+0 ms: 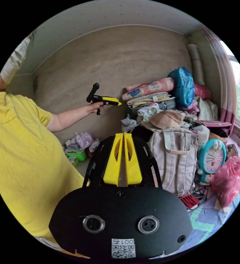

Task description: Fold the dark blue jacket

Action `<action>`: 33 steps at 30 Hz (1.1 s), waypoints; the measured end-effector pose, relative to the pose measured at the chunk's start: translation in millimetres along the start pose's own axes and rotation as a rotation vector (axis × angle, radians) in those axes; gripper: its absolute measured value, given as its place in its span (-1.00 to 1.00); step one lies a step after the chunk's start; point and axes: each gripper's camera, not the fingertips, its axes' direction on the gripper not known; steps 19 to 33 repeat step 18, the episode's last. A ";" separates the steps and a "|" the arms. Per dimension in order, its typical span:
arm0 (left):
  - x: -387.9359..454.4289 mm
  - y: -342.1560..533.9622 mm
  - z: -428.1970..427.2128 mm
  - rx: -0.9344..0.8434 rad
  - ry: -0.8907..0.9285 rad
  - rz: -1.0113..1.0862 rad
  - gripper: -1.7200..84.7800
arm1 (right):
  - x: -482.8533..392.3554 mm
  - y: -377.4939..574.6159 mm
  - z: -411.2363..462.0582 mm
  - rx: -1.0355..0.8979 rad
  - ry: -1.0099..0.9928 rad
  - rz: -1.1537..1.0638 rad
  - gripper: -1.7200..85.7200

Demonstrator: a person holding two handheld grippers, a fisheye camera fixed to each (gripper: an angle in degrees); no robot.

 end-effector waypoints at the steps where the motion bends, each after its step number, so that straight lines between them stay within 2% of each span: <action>1: -24.4 -22.3 30.5 -0.029 -0.020 0.026 -0.69 | 5.8 -4.2 3.9 0.005 0.030 0.040 -0.95; 7: -133.6 -115.7 174.4 -0.138 -0.010 0.022 -0.67 | 13.8 -34.4 38.6 -0.008 0.187 0.219 -0.95; 15: -191.4 -172.7 300.3 -0.361 -0.023 0.061 -0.66 | 2.3 -50.6 65.3 -0.052 0.302 0.356 -0.95; 16: -198.8 -177.6 311.1 -0.407 -0.019 0.046 -0.71 | -1.6 -51.2 66.3 -0.048 0.315 0.371 -0.95; 17: -202.4 -180.1 314.1 -0.420 -0.006 0.041 -0.74 | -6.7 -51.7 66.9 -0.042 0.330 0.384 -0.95; 18: -208.6 -186.9 314.2 -0.430 0.043 0.052 -0.86 | -9.7 -52.1 67.1 -0.040 0.338 0.387 -0.95; 33: -208.6 -186.9 314.2 -0.430 0.043 0.052 -0.86 | -9.7 -52.1 67.1 -0.040 0.338 0.387 -0.95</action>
